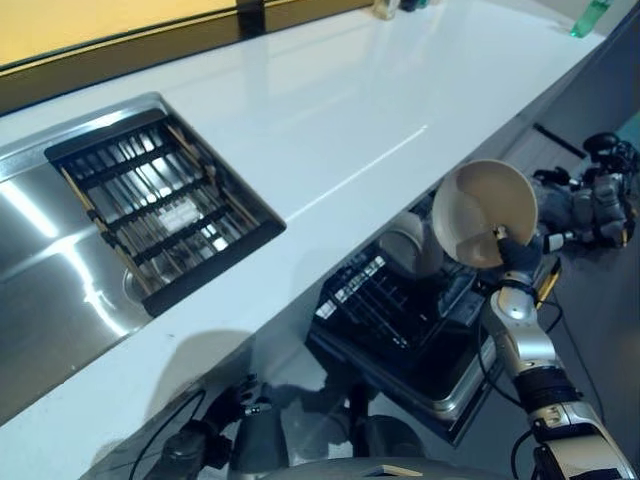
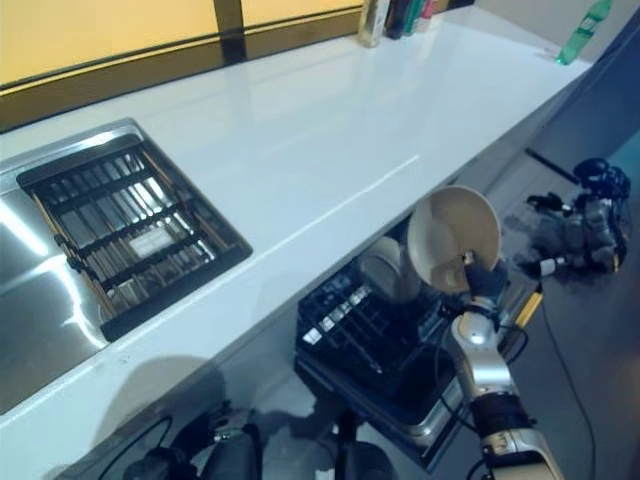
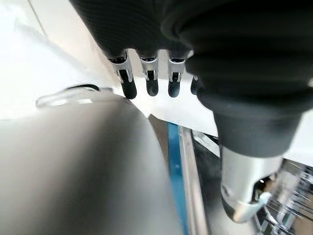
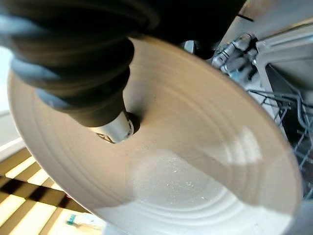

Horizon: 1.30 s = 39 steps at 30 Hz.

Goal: Pick up plates and place into dishwasher.

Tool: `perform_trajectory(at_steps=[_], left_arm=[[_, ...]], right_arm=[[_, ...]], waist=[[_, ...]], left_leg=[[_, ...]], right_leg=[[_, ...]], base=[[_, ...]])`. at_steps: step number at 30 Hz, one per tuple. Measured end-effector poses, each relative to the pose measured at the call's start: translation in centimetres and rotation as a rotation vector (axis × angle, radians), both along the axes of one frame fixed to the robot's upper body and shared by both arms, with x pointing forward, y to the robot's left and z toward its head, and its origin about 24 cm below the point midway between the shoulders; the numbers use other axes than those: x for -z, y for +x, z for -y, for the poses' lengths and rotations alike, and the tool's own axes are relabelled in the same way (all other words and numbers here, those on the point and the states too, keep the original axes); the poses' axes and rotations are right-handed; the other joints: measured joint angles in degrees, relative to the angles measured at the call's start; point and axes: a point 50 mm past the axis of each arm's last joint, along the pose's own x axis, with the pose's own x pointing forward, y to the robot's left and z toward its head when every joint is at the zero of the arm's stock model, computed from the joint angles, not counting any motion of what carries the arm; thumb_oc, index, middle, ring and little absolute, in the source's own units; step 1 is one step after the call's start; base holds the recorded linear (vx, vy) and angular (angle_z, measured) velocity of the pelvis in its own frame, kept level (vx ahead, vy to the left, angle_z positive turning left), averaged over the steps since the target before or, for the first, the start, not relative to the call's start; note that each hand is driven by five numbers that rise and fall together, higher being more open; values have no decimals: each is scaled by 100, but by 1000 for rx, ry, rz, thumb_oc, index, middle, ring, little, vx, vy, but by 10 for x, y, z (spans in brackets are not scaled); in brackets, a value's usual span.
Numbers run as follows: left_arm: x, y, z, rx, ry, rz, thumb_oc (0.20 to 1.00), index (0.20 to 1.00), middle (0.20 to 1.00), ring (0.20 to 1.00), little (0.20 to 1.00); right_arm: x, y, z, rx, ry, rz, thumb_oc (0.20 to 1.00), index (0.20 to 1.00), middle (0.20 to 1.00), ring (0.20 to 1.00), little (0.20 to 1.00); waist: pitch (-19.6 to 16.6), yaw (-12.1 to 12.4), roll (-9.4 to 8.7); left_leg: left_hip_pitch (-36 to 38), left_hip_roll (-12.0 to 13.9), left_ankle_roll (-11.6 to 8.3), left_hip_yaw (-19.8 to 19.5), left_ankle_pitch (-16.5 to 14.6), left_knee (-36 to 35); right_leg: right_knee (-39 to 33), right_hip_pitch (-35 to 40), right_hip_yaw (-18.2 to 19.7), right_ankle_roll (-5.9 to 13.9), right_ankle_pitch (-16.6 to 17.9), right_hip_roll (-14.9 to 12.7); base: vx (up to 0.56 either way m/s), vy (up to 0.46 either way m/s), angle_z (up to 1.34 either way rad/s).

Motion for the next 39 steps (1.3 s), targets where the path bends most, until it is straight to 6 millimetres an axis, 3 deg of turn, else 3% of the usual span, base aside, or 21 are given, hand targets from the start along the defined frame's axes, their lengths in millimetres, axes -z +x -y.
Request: perform_trajectory(at_steps=[6,11,19,27,32,39], left_arm=[[0,2,-9,-54,28,5,1000,1000,1000,1000,1000],[-7,21,-6,-29,24,70,1000,1000,1000,1000,1000],[-10,26,-3,-40,19,109,1000,1000,1000,1000,1000],[-3,15,4,-86,15,93,1000,1000,1000,1000,1000],[-1,9,7,-91,12,91,1000,1000,1000,1000,1000],[2,7,24,-87,-37,93,1000,1000,1000,1000,1000]], right_arm=[[-8,4,20,65,-151,-35,200,200,200,200,200],[-25,10,31,77,-245,-23,200,200,200,200,200],[-8,1,23,31,-303,-69,200,200,200,200,200],[-7,-27,1,-55,-367,37,200,200,200,200,200],[-23,-39,-3,-66,-367,137,200,200,200,200,200],[-46,-41,0,-96,-445,216,200,200,200,200,200]], waist=[[360,85,155],[653,137,297],[881,106,389],[954,-172,491],[1016,-392,582],[1187,-699,920]], left_leg=[[-206,-11,54,-26,-35,199],[-584,-102,131,-50,-19,346],[-609,-204,212,1,-33,373],[-489,-236,231,162,-23,223],[-499,-231,248,350,-14,189],[-484,-277,271,506,1,93]], right_leg=[[74,-114,-33,17,-20,-51],[182,-446,-84,32,35,-128],[202,-484,-75,41,45,-273],[223,-525,51,87,37,-306],[224,-693,95,125,27,-376],[308,-867,156,165,57,-465]], base=[[-69,3,4],[-98,74,7],[-26,74,0],[-8,26,-7],[-41,7,-19],[-14,22,-12]])
